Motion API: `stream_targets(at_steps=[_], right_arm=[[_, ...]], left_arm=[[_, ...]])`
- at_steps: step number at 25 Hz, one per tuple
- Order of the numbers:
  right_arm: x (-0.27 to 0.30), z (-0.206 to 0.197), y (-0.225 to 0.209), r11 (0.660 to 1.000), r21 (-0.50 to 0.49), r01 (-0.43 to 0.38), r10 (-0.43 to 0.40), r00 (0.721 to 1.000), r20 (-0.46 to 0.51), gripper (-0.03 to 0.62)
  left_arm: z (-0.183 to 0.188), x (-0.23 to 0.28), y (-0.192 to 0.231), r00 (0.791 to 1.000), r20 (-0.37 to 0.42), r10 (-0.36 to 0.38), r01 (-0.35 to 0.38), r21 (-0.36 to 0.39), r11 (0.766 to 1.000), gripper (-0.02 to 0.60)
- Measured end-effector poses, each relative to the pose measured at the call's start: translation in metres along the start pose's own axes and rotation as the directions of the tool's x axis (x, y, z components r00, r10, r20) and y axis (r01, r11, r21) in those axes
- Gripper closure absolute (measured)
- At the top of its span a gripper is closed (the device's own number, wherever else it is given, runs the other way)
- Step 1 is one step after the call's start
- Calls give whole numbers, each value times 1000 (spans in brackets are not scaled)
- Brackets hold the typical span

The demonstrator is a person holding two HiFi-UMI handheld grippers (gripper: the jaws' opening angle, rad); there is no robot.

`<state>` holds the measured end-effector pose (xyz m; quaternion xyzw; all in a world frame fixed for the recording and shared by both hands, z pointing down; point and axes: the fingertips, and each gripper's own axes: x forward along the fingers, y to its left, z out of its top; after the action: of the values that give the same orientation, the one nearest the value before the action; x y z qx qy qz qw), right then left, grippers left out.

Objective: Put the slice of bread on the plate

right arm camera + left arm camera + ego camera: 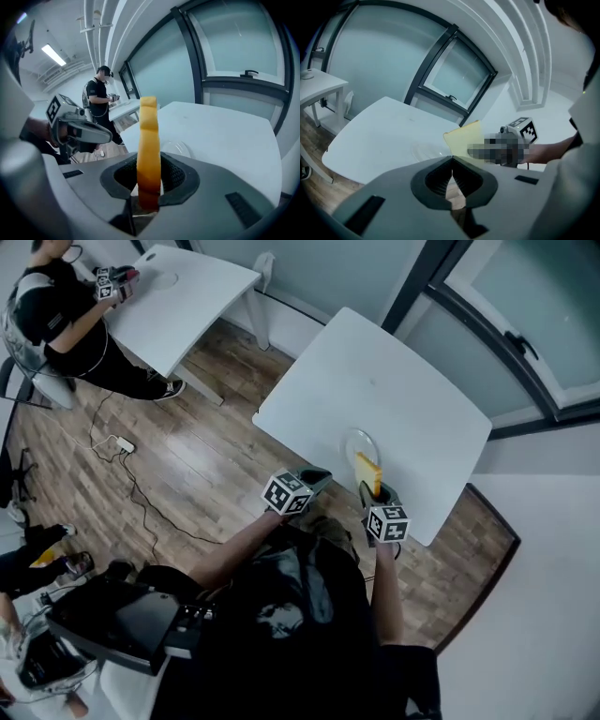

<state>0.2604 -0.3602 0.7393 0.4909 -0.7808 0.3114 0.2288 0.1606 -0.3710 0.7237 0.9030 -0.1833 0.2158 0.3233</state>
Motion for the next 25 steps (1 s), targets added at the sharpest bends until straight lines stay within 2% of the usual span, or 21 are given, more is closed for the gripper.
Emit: stream_targets(at_steps=[3,5,9,11,15,17,18,19,20,21,24,25], right_arm=[[32,-2,-18,998,-47,47,-49,997,-61,496],[45,2,-36,989,-104,106,-116,988,-101,496],[69,10,-71,944,-231,235,-281,940,-192,496],[80,16,-80,894,-364,263,-357,907,-223,496],[101,10,-86,740,-624,252,-488,839,-240,496],[106,2,-83,678,-698,230,-519,822,-233,496],[108,-2,-79,660,-719,218,-520,823,-229,496],[109,-5,-74,654,-730,201,-510,829,-228,496],[111,-8,-69,661,-729,178,-487,840,-237,494],[113,-12,-62,685,-714,146,-453,852,-261,488],[113,-20,-40,793,-608,39,-326,870,-369,339],[112,-23,-36,815,-579,14,-294,872,-392,321]], left_arm=[[-5,9,19,1000,-25,-4,4,-2,1000,575],[0,20,25,1000,-23,-2,2,-8,1000,575],[17,31,29,1000,-16,2,-3,-9,1000,575],[23,31,29,1000,-2,18,-18,-22,1000,575],[22,28,31,998,15,54,-53,-57,997,575],[17,24,32,997,25,74,-72,-77,994,575],[15,21,34,996,33,83,-79,-90,993,575],[14,17,36,995,44,90,-85,-107,991,575],[13,14,38,994,54,95,-88,-125,988,575],[13,11,40,993,61,100,-90,-141,986,575],[13,6,43,992,66,111,-100,-153,983,575],[13,5,42,991,69,113,-101,-156,983,575]])
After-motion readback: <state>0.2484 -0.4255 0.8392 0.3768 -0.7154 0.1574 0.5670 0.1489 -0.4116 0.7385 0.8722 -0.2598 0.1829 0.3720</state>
